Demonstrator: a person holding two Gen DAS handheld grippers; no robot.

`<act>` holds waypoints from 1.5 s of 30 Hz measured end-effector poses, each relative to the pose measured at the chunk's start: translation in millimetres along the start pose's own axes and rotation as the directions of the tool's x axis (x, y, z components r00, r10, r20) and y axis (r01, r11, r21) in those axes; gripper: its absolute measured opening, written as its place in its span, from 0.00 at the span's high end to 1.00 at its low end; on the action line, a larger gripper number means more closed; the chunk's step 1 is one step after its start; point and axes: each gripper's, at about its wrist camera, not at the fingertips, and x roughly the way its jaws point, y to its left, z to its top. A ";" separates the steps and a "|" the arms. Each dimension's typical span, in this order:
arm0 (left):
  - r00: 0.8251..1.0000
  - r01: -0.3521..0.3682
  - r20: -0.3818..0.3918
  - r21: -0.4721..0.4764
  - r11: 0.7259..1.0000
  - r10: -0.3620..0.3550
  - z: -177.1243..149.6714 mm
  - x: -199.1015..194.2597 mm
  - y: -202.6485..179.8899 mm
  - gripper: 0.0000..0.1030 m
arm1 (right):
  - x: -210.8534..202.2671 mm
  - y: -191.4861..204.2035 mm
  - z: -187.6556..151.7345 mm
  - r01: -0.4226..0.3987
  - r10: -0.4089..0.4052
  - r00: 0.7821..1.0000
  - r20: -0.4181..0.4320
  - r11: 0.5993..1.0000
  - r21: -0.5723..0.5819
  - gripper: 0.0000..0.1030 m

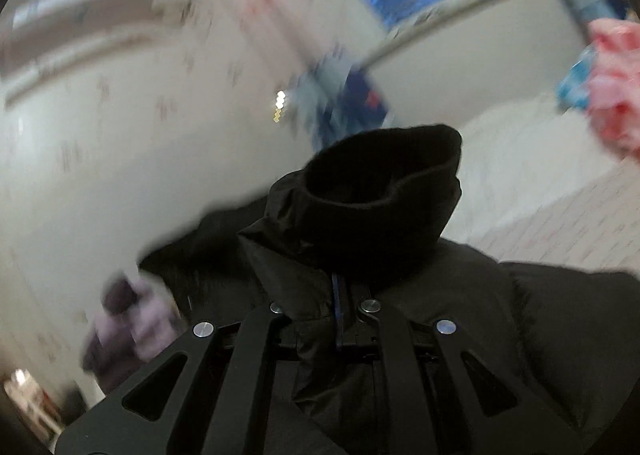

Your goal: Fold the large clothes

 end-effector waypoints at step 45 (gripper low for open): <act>0.885 -0.064 -0.456 0.083 0.995 0.095 35.8 153.6 -22.5 0.66 | -99.0 -146.0 -97.9 0.429 -0.355 0.808 -0.471 0.901 0.057 0.07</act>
